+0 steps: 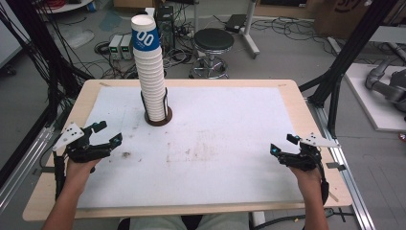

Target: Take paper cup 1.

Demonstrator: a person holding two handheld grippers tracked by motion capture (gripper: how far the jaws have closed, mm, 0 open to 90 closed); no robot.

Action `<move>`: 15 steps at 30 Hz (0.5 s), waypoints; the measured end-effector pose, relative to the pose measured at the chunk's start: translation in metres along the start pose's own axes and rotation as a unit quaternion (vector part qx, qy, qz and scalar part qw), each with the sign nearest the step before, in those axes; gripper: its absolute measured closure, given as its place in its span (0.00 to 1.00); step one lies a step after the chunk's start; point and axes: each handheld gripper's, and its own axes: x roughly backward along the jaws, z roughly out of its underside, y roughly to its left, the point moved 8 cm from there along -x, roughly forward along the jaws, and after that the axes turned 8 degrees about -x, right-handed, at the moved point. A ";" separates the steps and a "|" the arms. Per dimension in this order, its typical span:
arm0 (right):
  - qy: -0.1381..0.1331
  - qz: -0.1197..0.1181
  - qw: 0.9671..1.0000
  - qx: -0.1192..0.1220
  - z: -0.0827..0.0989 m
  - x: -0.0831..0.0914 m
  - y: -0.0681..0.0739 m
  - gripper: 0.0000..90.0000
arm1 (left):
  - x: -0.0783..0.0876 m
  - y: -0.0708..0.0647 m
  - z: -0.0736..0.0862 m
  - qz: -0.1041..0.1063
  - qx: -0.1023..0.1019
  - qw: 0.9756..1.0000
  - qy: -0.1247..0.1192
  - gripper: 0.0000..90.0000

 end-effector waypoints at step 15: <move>-0.001 -0.007 1.000 -0.005 0.003 0.003 0.001 0.18 | -0.001 0.001 0.000 0.000 0.003 1.000 0.000 0.19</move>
